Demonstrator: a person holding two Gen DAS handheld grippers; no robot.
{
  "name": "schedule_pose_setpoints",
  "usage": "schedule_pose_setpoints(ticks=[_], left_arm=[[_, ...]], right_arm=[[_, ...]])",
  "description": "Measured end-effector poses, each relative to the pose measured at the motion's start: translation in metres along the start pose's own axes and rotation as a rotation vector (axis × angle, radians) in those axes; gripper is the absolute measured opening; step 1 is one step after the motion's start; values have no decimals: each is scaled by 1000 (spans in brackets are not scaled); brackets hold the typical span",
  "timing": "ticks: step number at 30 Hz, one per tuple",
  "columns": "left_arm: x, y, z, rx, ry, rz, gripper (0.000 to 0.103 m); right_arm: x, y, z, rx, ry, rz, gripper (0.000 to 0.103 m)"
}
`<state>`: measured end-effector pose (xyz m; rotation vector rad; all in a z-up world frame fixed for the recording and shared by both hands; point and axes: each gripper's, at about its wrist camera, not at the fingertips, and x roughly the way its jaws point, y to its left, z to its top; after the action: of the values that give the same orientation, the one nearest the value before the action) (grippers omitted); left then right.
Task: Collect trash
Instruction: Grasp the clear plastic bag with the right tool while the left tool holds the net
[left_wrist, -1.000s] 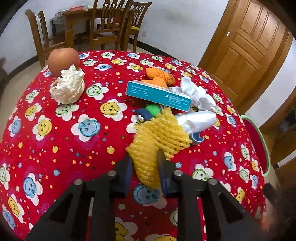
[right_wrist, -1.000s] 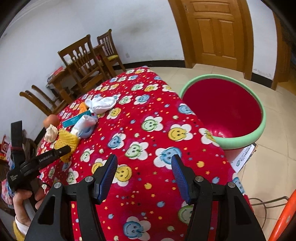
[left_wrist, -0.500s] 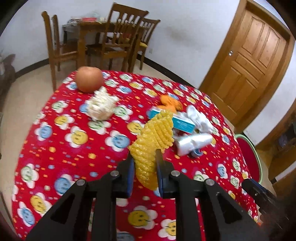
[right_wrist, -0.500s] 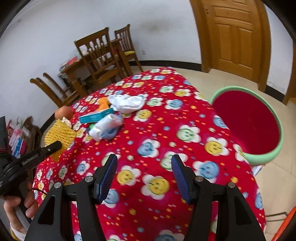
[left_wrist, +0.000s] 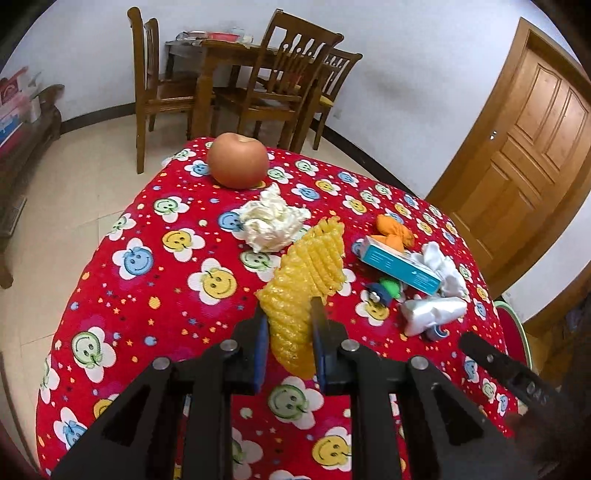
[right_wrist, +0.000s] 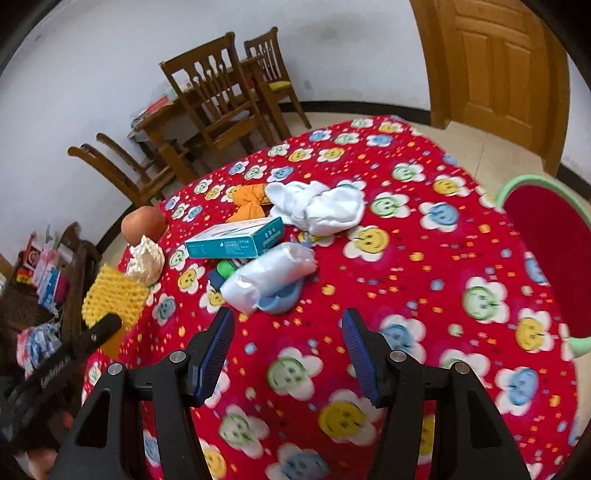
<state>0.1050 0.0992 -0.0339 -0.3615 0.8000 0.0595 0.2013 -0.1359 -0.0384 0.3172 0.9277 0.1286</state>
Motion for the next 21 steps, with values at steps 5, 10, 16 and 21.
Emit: schedule_pose_setpoints(ticks=[5, 10, 16, 21], left_arm=[[6, 3, -1, -5, 7, 2, 20], [12, 6, -3, -14, 21, -4, 20], [15, 8, -4, -15, 27, -5, 20], [15, 6, -6, -13, 30, -8, 20]], right_arm=[[16, 3, 12, 50, 15, 26, 62], [31, 5, 23, 95, 19, 40, 62], [36, 6, 26, 92, 2, 37, 42], [29, 3, 26, 86, -21, 65, 31]])
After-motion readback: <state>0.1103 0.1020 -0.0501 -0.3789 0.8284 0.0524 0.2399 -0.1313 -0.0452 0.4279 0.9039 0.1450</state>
